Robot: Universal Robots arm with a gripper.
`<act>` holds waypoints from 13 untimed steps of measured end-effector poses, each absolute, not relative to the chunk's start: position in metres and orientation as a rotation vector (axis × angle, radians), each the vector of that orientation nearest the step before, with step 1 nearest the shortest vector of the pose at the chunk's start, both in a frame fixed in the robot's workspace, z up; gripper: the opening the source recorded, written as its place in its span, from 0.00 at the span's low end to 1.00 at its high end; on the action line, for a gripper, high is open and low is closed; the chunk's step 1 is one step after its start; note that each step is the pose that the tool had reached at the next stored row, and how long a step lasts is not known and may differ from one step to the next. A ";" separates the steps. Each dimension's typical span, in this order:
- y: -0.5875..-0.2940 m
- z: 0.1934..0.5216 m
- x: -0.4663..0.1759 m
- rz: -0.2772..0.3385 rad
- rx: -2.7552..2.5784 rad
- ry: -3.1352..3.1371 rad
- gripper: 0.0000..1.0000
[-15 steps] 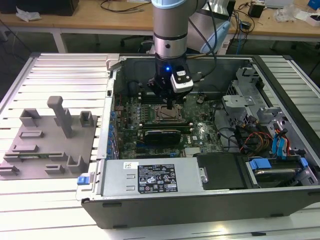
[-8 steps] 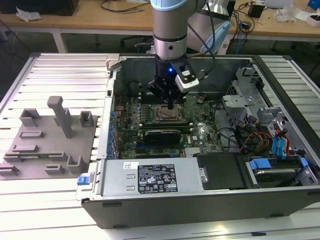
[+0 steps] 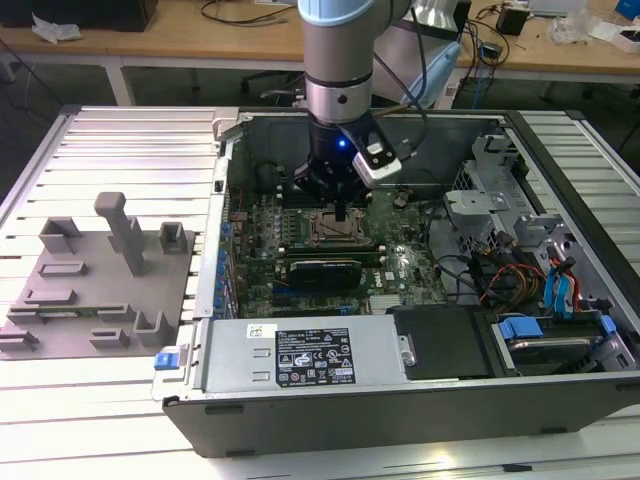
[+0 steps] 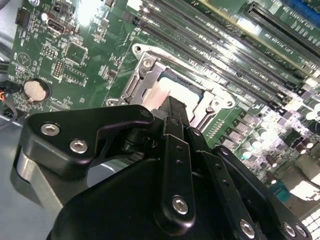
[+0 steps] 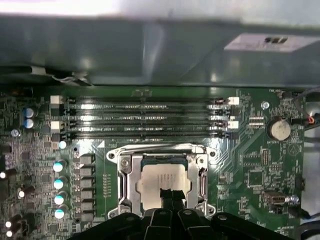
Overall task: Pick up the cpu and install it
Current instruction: 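Install the first cpu locking lever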
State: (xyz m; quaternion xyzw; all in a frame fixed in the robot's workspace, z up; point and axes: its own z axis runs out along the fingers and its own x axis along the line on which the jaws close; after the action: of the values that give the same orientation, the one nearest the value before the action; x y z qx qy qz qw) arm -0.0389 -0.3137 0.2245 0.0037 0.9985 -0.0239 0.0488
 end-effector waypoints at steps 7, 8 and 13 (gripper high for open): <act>-0.315 0.224 -0.037 -0.074 0.011 3.073 0.11; -0.315 0.224 -0.036 -0.074 0.011 3.074 0.11; -0.315 0.226 -0.036 -0.074 0.012 3.074 0.11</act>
State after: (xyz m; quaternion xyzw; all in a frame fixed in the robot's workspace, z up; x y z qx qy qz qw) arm -0.0365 -0.3150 0.2258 0.0037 0.9992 -0.0239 0.0333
